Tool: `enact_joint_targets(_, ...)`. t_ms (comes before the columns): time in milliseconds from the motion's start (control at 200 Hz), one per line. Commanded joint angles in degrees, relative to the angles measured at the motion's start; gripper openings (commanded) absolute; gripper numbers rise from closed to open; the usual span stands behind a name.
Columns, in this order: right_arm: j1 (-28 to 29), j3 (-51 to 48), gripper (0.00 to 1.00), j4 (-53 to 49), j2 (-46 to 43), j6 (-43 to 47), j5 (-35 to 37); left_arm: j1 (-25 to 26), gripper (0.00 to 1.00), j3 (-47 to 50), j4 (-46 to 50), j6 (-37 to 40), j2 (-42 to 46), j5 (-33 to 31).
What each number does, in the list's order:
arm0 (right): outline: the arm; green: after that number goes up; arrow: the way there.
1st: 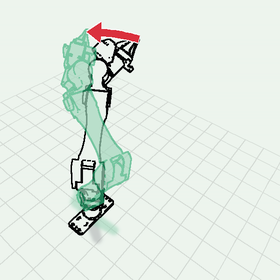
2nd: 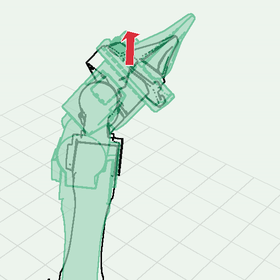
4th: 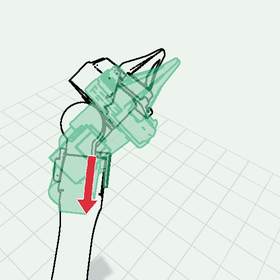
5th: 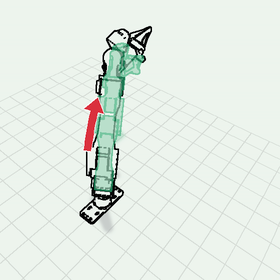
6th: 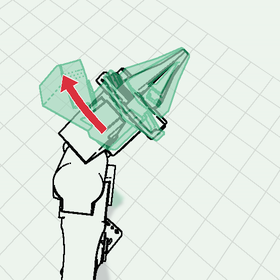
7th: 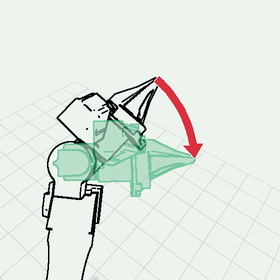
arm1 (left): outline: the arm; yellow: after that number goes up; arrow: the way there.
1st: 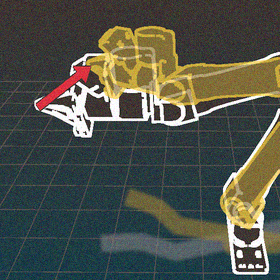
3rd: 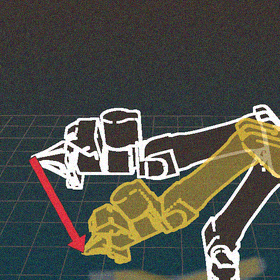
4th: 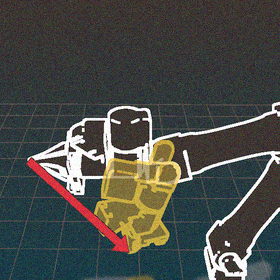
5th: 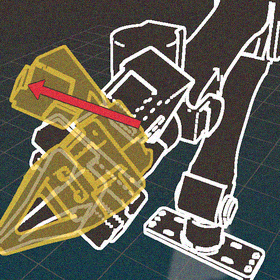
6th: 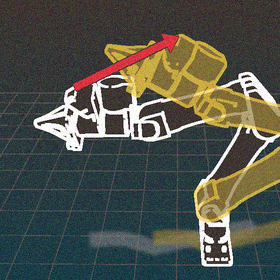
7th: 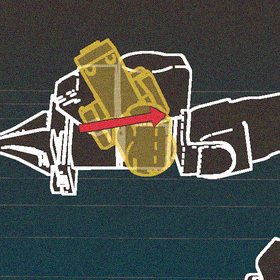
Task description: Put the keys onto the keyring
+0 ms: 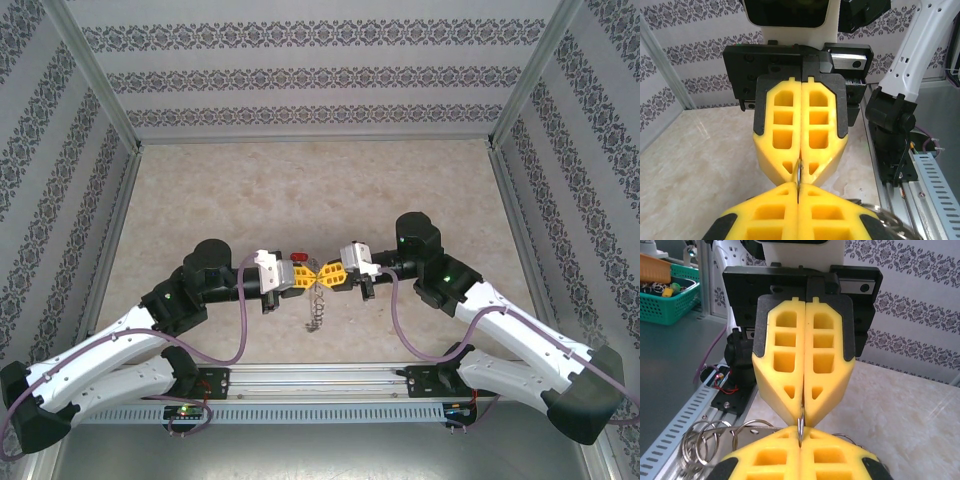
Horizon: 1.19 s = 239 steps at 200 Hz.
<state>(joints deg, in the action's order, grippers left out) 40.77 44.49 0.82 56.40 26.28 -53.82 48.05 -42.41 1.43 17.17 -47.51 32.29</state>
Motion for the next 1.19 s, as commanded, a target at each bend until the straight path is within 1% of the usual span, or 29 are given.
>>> enact_joint_targets(0,2.0,0.7,0.0,0.4,0.1,2.3,0.4,1.0,0.0,-0.9,-0.6,1.1,0.3,0.0)
enact_joint_targets(45,2.0,0.8,0.01,-0.3,-0.1,2.7,1.3,1.0,0.0,-0.8,-0.7,1.2,0.6,-0.3)
enact_joint_targets(135,2.2,0.5,0.13,-1.4,-0.9,3.4,3.6,1.0,0.0,-0.3,-0.7,1.6,1.5,-1.3)
enact_joint_targets(210,2.3,0.1,0.19,-2.6,-1.9,3.9,5.5,1.0,0.0,-0.1,-0.3,1.9,1.9,-1.8)
enact_joint_targets(370,2.8,-0.6,0.2,-3.6,-4.0,4.7,10.0,0.9,0.0,-0.1,0.8,2.4,2.0,-2.5)
enact_joint_targets(530,3.8,-0.6,0.19,-3.9,-4.6,5.6,13.1,1.0,0.0,-0.3,1.4,2.6,1.9,-2.5)
enact_joint_targets(679,4.3,0.0,0.18,-4.4,-3.8,6.0,13.2,1.0,0.0,-0.4,1.8,2.8,1.6,-2.2)
enact_joint_targets(744,4.5,0.2,0.16,-4.7,-3.4,6.2,13.6,1.0,0.0,-0.4,2.1,2.9,1.5,-2.3)
enact_joint_targets(829,4.8,0.5,0.1,-5.1,-3.1,6.7,14.4,1.0,0.0,-0.5,2.4,2.9,1.5,-2.3)
enact_joint_targets(904,5.0,0.7,0.0,-5.4,-2.9,7.1,14.9,1.0,0.0,-0.5,2.5,3.0,1.7,-2.3)
enact_joint_targets(1034,5.1,0.7,0.0,-5.2,-3.0,7.4,15.6,1.0,0.0,-0.4,2.5,3.1,2.0,-2.4)
enact_joint_targets(1099,5.2,0.4,0.0,-4.4,-3.3,7.3,14.7,1.0,0.0,0.2,2.1,2.9,2.2,-2.7)
enact_joint_targets(1189,5.2,-0.2,0.0,-2.1,-3.6,6.4,12.0,1.0,0.16,1.3,0.4,2.1,2.7,-2.4)
